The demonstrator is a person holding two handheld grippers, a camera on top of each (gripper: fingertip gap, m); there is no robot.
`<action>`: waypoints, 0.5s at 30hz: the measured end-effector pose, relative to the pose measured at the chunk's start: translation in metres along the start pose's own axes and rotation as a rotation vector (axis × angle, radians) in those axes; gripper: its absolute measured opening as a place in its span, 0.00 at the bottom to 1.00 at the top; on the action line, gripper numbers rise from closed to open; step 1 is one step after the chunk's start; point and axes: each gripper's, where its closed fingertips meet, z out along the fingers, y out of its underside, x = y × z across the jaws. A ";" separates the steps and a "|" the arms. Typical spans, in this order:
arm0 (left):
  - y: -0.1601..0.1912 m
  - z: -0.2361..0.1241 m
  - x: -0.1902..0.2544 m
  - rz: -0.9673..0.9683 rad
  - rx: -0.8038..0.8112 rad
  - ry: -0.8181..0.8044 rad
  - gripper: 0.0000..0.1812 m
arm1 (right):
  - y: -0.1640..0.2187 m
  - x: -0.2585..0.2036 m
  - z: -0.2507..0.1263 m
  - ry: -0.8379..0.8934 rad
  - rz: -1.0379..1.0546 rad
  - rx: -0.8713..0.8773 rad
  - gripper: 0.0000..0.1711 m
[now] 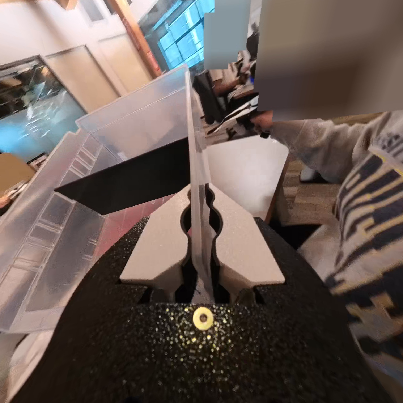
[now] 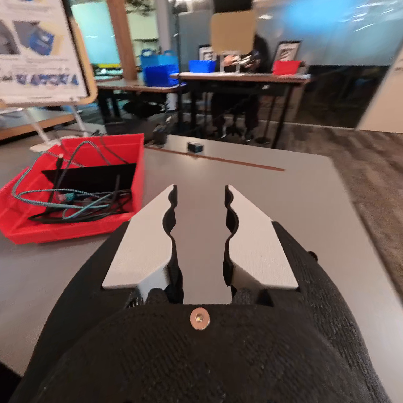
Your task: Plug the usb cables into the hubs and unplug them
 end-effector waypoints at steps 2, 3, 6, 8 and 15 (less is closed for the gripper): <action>-0.018 0.052 0.000 -0.030 0.053 0.096 0.02 | -0.013 0.026 -0.033 0.068 0.045 0.109 0.22; -0.028 0.079 0.001 -0.042 0.076 0.147 0.02 | -0.016 0.036 -0.046 0.073 0.088 0.171 0.21; -0.048 0.166 0.013 -0.092 0.108 0.303 0.02 | -0.012 0.067 -0.070 0.099 0.164 0.229 0.20; -0.055 0.226 0.028 -0.129 0.107 0.374 0.02 | -0.013 0.085 -0.083 0.128 0.169 0.227 0.22; -0.035 0.430 0.079 -0.291 0.004 0.261 0.02 | 0.007 0.150 -0.136 0.339 0.184 0.240 0.17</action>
